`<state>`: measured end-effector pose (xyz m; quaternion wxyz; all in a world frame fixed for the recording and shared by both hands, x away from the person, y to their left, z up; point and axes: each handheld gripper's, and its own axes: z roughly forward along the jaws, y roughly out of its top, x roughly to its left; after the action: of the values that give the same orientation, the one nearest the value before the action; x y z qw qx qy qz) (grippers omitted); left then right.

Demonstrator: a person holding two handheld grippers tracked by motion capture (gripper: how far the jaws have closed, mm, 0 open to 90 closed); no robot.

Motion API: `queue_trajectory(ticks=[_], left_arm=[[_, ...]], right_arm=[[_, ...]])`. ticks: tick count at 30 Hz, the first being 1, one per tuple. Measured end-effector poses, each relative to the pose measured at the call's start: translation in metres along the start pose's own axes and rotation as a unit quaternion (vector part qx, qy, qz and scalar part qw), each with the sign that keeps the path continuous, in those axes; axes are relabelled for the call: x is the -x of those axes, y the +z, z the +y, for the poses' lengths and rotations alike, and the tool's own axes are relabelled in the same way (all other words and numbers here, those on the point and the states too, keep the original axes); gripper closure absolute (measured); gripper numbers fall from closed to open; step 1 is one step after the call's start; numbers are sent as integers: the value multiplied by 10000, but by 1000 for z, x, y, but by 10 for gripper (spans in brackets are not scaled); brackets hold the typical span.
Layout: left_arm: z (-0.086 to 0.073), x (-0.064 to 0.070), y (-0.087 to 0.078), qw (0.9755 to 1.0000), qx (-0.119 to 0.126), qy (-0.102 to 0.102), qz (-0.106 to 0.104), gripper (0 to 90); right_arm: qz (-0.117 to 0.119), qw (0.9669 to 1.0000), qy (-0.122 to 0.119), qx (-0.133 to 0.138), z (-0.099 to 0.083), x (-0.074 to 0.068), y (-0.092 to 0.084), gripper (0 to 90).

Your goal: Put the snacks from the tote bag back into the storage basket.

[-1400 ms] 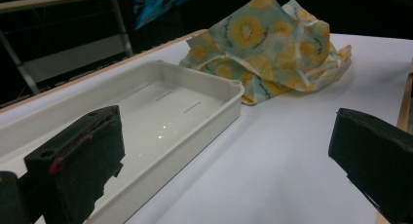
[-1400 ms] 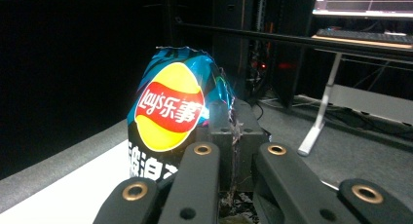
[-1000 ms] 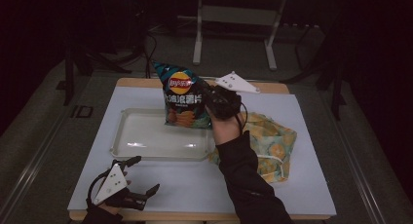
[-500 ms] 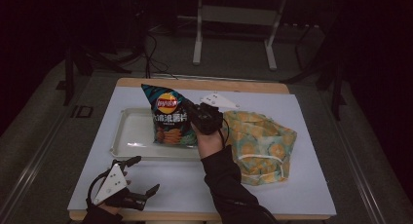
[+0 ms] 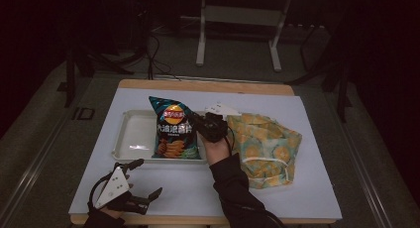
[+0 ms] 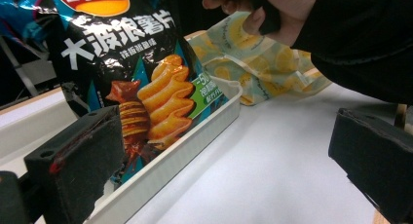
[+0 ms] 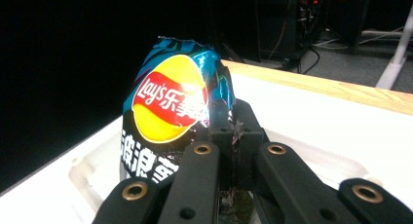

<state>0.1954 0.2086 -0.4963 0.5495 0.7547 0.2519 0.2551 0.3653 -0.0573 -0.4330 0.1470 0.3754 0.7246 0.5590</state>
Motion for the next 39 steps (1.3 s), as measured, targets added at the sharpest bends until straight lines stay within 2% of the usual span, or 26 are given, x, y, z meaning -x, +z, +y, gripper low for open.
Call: queue_trajectory(ticks=[3, 7, 15, 20, 21, 22, 25, 28, 30, 31, 32, 34, 35, 36, 37, 39], left_arm=[[0, 0, 0, 10000, 2, -4, 2, 2], [0, 0, 0, 10000, 0, -5, 3, 3], [0, 0, 0, 10000, -8, 4, -10, 2], [0, 0, 0, 10000, 1, -7, -23, 3], [0, 0, 0, 10000, -2, -5, -24, 3], [0, 0, 0, 10000, 0, -11, -28, 3], [0, 0, 1, 10000, -9, -12, -25, 2], [0, 0, 1, 10000, -5, -16, -38, 2], [0, 0, 1, 10000, -2, -25, -34, 3], [0, 0, 1, 10000, -2, -29, -35, 3], [0, 0, 1, 10000, -6, -25, -34, 3], [0, 1, 1, 10000, -14, -17, -32, 3], [0, 1, 1, 10000, -6, -23, -34, 3], [0, 1, 1, 10000, -4, -22, -33, 2], [0, 1, 1, 10000, -17, -14, -28, 3], [0, 1, 1, 10000, -17, -17, -23, 3]], right_arm=[[-18, 10000, 15, -51, -1, 2, 1, 898], [-114, 9992, 17, -372, 0, 13, 13, 896], [-206, 9980, 44, -592, -1, 21, 26, 892], [-307, 9964, 82, -780, 2, 29, 36, 837], [-386, 9959, 25, -819, 5, 30, 37, 766], [-386, 9959, 25, -819, 5, 30, 37, 766], [-507, 9947, -160, -884, 10, 28, 38, 647], [-550, 9947, -203, -847, 18, 27, 34, 501], [-537, 9947, -214, -849, 20, 27, 33, 475], [-462, 9953, -207, -831, 24, 26, 29, 409], [-462, 9953, -207, -831, 24, 26, 29, 409], [-287, 9964, -141, -788, 29, 25, 21, 329], [-287, 9964, -141, -788, 29, 25, 21, 329], [-218, 9966, -100, -794, 31, 26, 20, 290], [-70, 9965, -113, -823, 34, 25, 14, 206], [2, 9963, -154, -844, 36, 25, 9, 172]])
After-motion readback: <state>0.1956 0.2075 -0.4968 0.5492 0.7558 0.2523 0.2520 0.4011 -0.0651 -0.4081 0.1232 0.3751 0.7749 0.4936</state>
